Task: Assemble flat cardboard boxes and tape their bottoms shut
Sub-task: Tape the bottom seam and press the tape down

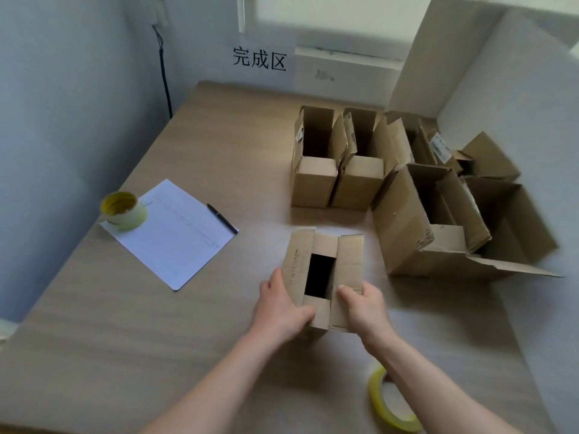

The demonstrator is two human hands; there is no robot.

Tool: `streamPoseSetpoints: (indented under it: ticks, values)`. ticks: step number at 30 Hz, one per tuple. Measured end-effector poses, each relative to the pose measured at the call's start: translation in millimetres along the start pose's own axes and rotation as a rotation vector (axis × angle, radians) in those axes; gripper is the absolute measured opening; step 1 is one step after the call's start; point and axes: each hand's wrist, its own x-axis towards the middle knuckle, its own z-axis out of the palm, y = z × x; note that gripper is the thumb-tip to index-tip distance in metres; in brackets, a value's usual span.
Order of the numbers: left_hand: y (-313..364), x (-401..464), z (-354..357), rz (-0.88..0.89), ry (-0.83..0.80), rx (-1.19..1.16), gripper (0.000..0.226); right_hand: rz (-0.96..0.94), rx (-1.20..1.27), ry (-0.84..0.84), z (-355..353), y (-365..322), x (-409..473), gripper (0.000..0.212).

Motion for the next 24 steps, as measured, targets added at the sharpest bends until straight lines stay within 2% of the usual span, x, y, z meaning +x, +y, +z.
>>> streamPoseSetpoints:
  ticks: [2, 5, 7, 9, 13, 15, 21, 24]
  values:
    - [12, 11, 2, 0.034, 0.023, -0.095, 0.078, -0.117, -0.226, 0.104, -13, -18, 13, 0.009]
    - [42, 33, 11, 0.081, 0.025, -0.227, 0.054, -0.26, -0.538, 0.112, -36, -51, 36, 0.047]
    - [64, 46, 22, 0.086, 0.015, -0.329, 0.049, -0.354, -0.73, 0.106, -49, -72, 52, 0.064]
    - [85, 58, 35, 0.069, 0.022, -0.407, 0.048, -0.419, -0.824, 0.095, -59, -89, 67, 0.07]
    - [116, 80, 57, 0.089, 0.056, -0.407, 0.036, -0.468, -0.982, 0.106, -74, -102, 89, 0.043]
    - [126, 89, 63, 0.093, 0.062, -0.424, 0.039, -0.486, -1.021, 0.103, -80, -100, 95, 0.035]
    - [133, 100, 58, 0.13, 0.037, -0.415, 0.049, -0.553, -1.017, 0.103, -89, -91, 101, 0.038]
    - [123, 93, 45, 0.203, 0.058, -0.244, 0.056, -0.696, -0.961, 0.119, -80, -91, 85, 0.043]
